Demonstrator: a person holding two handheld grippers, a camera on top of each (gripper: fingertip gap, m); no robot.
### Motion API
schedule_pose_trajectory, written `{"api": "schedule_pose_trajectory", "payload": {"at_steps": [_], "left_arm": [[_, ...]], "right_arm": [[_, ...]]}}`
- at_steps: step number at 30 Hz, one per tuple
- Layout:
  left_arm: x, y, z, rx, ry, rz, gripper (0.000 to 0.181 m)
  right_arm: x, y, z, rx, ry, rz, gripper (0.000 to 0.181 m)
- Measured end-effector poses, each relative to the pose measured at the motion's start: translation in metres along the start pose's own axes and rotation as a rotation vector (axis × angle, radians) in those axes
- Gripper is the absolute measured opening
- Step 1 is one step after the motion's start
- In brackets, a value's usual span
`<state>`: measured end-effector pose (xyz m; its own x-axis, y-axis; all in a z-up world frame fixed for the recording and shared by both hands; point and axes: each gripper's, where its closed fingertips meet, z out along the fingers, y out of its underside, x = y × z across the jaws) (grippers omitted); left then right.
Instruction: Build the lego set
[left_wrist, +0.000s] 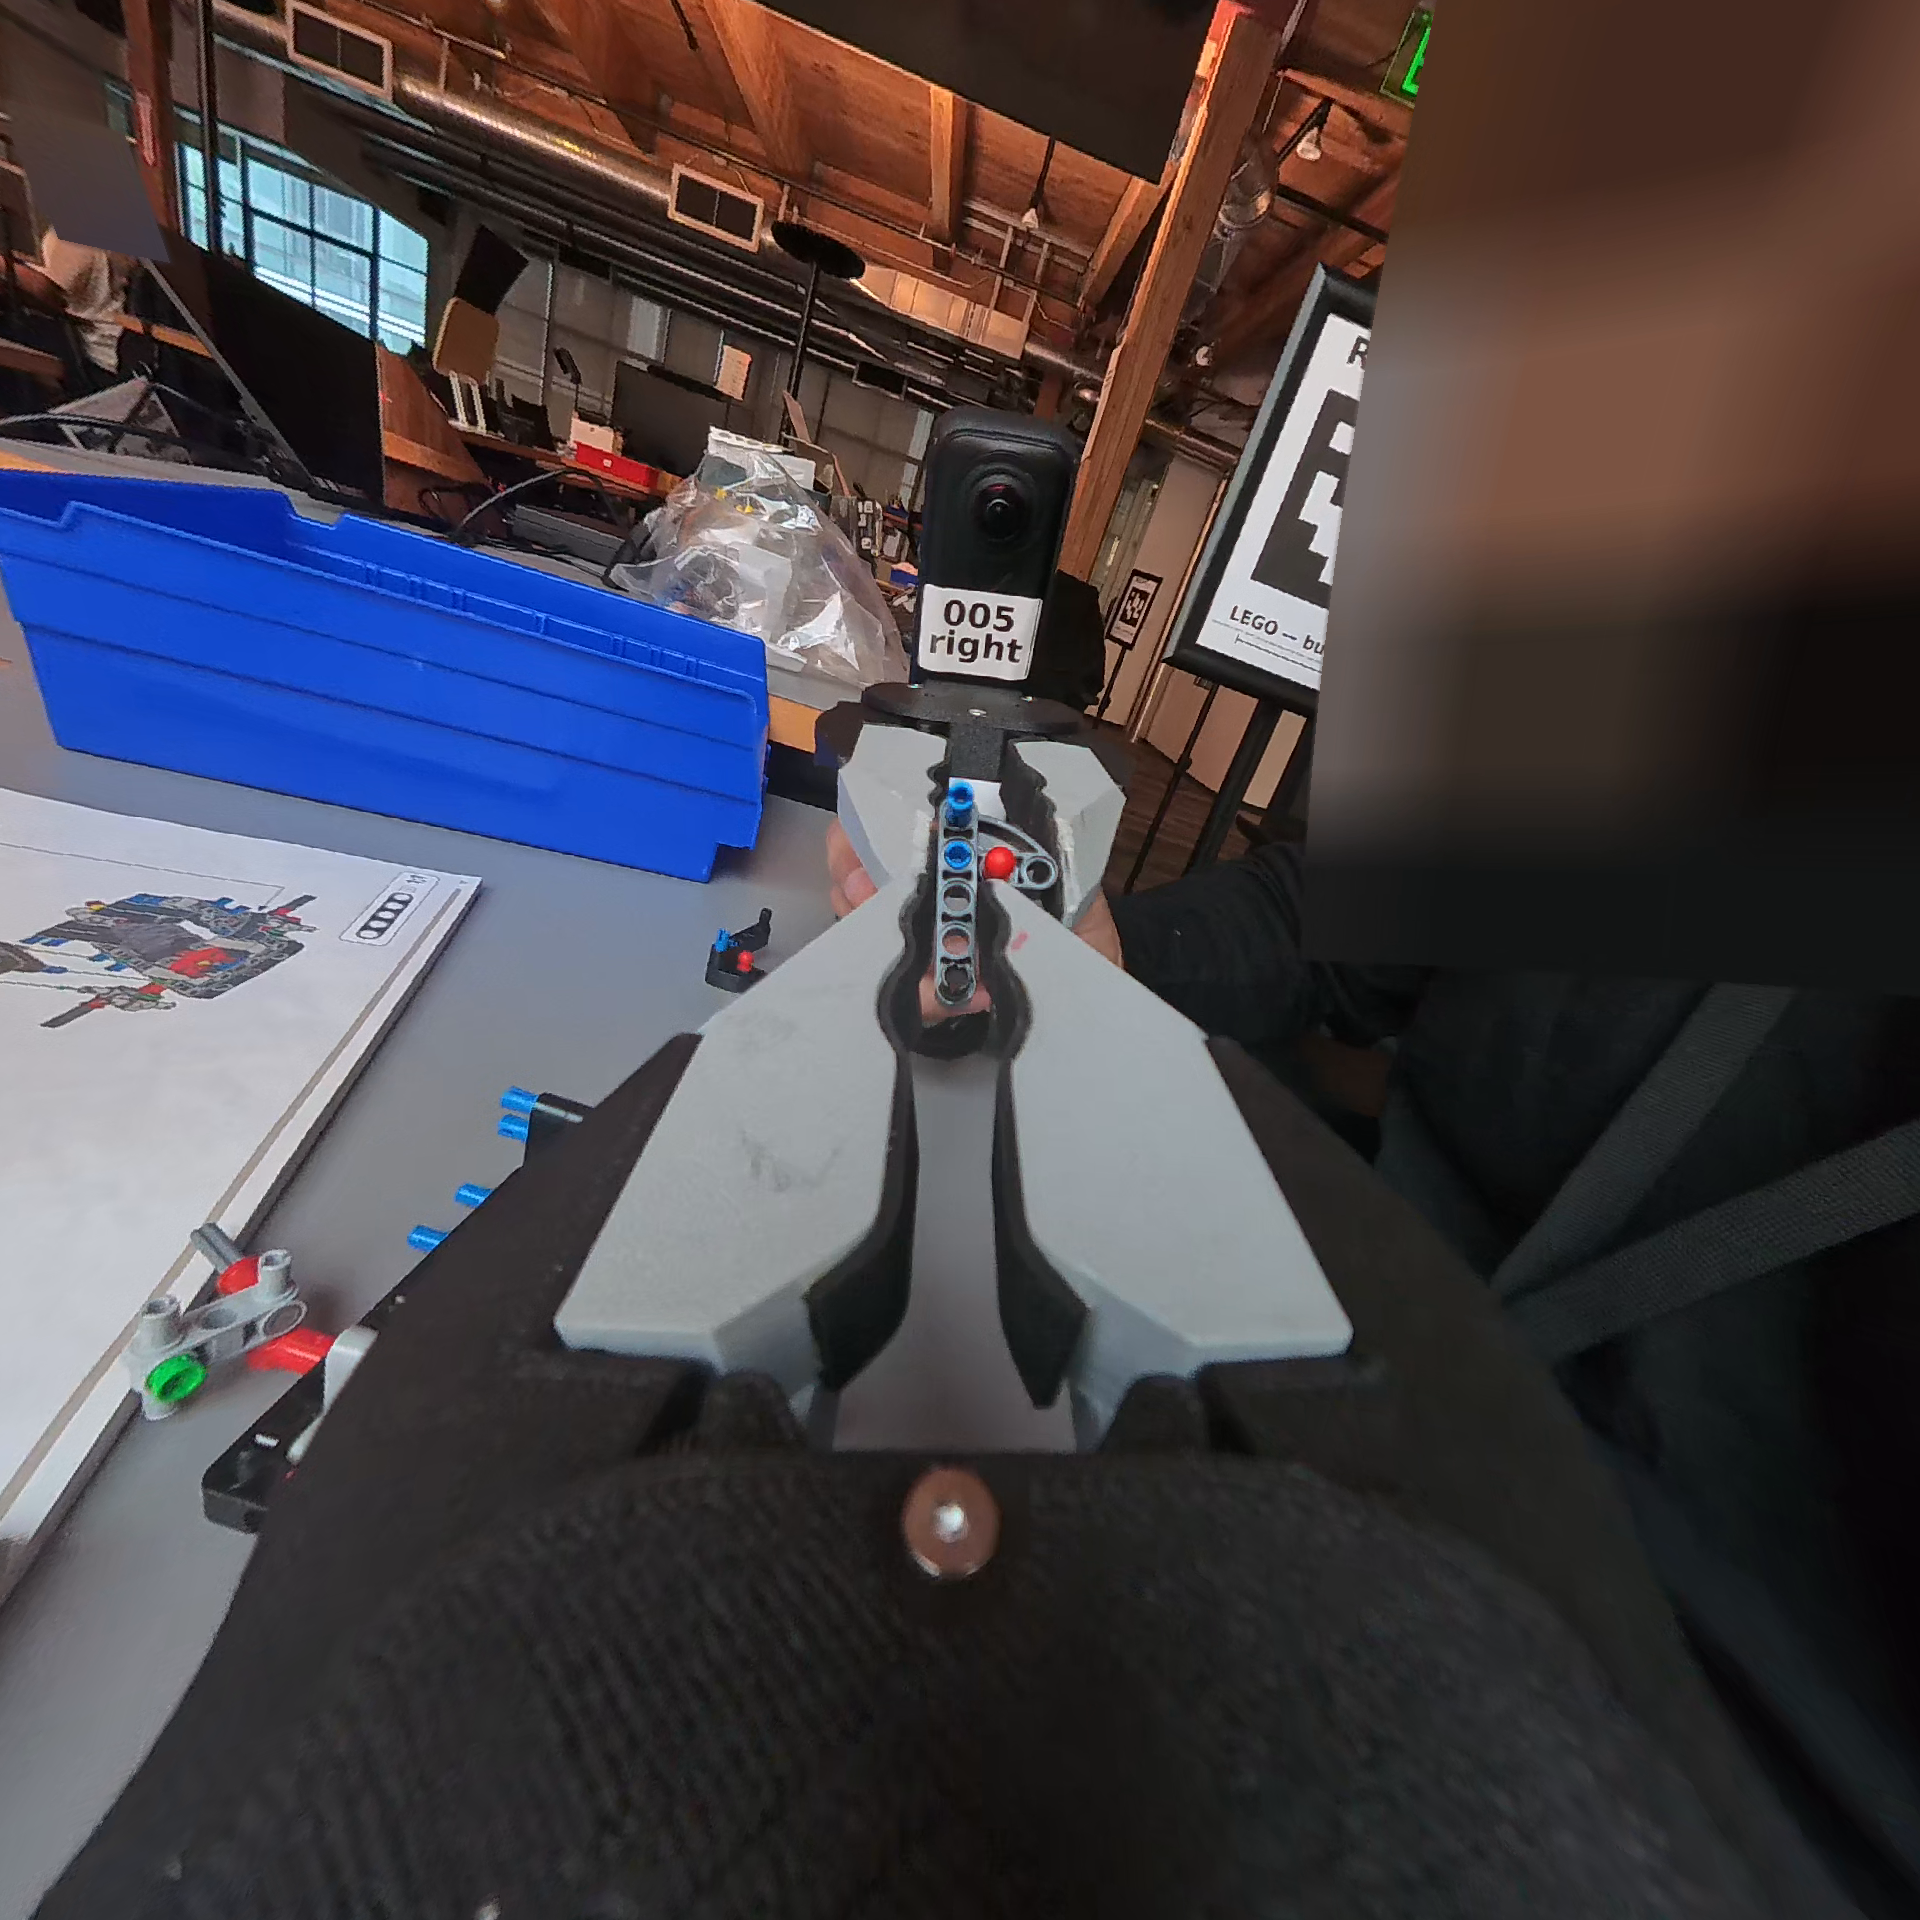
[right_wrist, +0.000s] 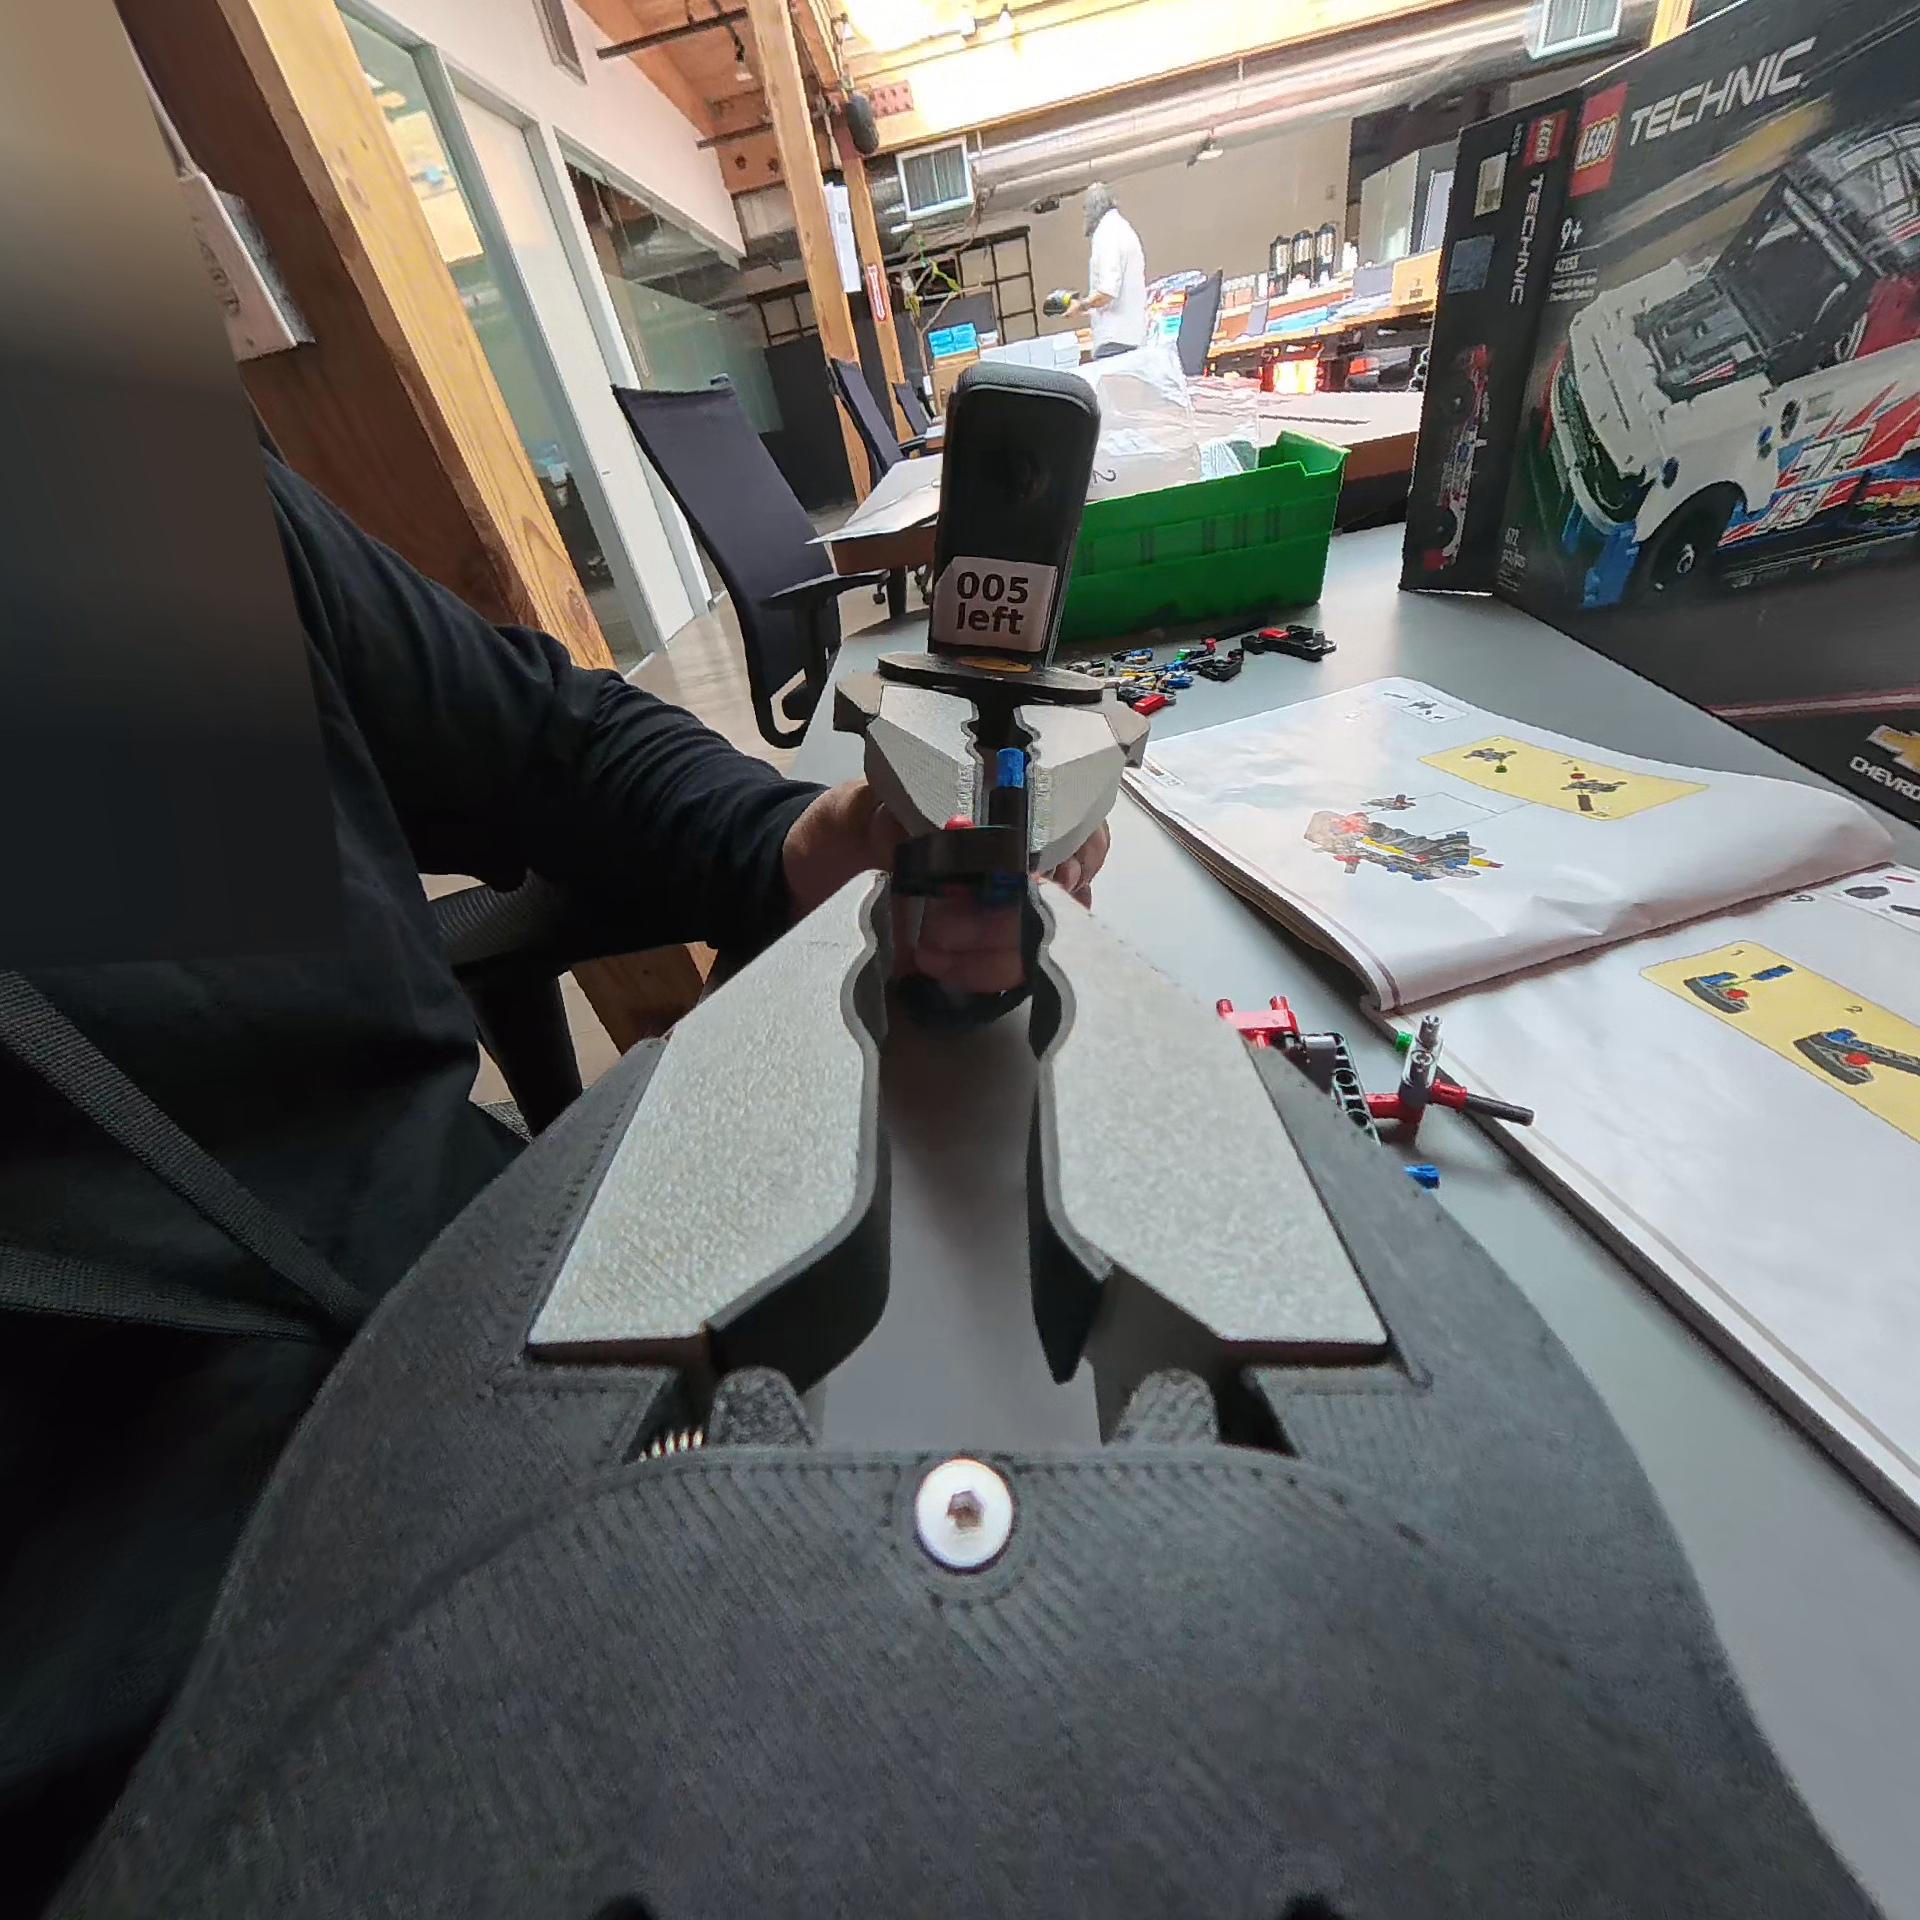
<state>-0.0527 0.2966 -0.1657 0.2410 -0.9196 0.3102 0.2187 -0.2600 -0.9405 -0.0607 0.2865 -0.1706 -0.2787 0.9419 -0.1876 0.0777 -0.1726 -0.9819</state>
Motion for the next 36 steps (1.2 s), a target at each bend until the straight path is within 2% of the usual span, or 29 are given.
{"api": "schedule_pose_trajectory", "payload": {"at_steps": [6, 8, 10, 13, 15, 19, 23, 28, 33, 36], "left_arm": [[-0.002, 0.006, -0.003, -0.049, 0.029, -0.061, 0.011], [-0.005, 0.007, -0.006, -0.079, 0.012, -0.042, 0.013], [-0.012, 0.011, -0.012, -0.153, -0.035, 0.020, 0.023], [-0.013, 0.021, -0.027, -0.321, -0.044, 0.090, 0.023], [-0.021, 0.032, -0.036, -0.454, -0.104, 0.094, 0.027], [-0.007, 0.053, -0.030, -0.621, -0.094, 0.105, 0.027], [-0.002, 0.072, -0.023, -0.734, -0.108, 0.153, 0.019], [0.001, 0.082, -0.021, -0.785, -0.110, 0.180, 0.005], [-0.001, 0.090, -0.024, -0.817, -0.115, 0.179, 0.002], [-0.003, 0.097, -0.028, -0.838, -0.108, 0.204, 0.001]], "right_arm": [[0.005, 0.000, -0.005, 0.003, 0.015, 0.012, 0.020], [0.008, 0.001, -0.008, -0.001, 0.023, 0.023, 0.020], [0.014, 0.008, -0.009, -0.040, 0.057, 0.021, 0.020], [0.013, 0.034, -0.007, -0.223, 0.045, -0.018, 0.020], [0.011, 0.054, -0.005, -0.389, 0.038, -0.011, 0.021], [0.004, 0.077, -0.002, -0.654, 0.039, -0.046, 0.021], [-0.007, 0.081, -0.001, -0.774, 0.011, -0.058, 0.021], [-0.010, 0.088, -0.004, -0.902, 0.014, -0.077, 0.021], [-0.010, 0.095, -0.002, -0.983, 0.021, -0.107, 0.021], [-0.011, 0.097, 0.002, -0.977, 0.014, -0.110, 0.021]]}}
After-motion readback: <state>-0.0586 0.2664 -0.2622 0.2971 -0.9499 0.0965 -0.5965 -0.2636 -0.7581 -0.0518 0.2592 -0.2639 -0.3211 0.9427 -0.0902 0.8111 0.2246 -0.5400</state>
